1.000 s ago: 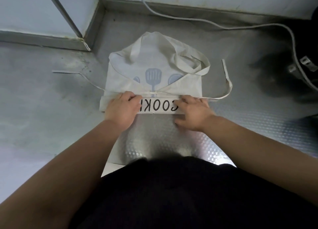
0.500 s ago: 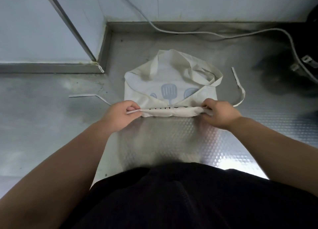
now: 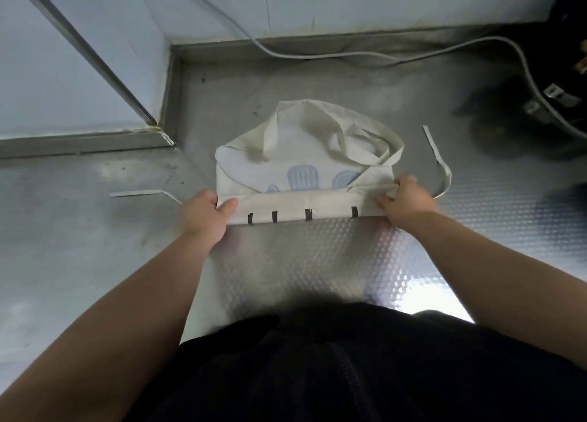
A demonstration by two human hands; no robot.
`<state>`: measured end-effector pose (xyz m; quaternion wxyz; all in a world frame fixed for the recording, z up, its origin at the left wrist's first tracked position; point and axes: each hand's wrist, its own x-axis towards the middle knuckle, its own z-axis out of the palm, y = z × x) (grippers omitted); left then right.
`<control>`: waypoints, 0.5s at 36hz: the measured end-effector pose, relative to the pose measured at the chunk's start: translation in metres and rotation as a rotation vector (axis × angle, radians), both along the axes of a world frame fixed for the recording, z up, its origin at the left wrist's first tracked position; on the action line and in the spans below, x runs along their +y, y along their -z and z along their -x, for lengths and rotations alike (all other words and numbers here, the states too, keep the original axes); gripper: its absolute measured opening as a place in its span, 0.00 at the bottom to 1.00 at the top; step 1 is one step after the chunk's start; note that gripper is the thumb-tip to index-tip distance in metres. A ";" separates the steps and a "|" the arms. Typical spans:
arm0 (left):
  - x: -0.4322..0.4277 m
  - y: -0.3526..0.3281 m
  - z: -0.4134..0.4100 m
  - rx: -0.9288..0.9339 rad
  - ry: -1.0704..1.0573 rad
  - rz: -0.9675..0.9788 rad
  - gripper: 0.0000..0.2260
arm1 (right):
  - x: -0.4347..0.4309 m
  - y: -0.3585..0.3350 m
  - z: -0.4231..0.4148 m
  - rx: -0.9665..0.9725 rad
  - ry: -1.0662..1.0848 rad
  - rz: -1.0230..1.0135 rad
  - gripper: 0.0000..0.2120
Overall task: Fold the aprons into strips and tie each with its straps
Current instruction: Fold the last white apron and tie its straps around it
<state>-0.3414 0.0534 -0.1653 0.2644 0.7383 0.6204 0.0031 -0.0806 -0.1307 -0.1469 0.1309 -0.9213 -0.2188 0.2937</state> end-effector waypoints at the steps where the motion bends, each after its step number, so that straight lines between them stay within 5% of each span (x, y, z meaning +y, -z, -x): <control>1: -0.001 0.000 0.001 0.022 0.004 -0.024 0.13 | 0.001 0.001 0.002 0.001 0.015 -0.001 0.23; 5: -0.010 -0.001 -0.003 0.073 0.062 -0.201 0.15 | 0.001 -0.006 0.010 -0.296 -0.189 0.090 0.24; 9: -0.022 0.009 -0.008 -0.120 0.535 -0.305 0.18 | 0.002 -0.001 0.017 -0.316 -0.630 0.090 0.28; 14: -0.028 0.005 -0.006 0.033 0.724 -0.232 0.30 | -0.003 0.005 0.018 -0.229 -0.626 0.041 0.24; 18: -0.023 -0.004 -0.014 -0.028 0.612 -0.167 0.17 | -0.004 -0.001 0.019 -0.200 -0.508 0.006 0.17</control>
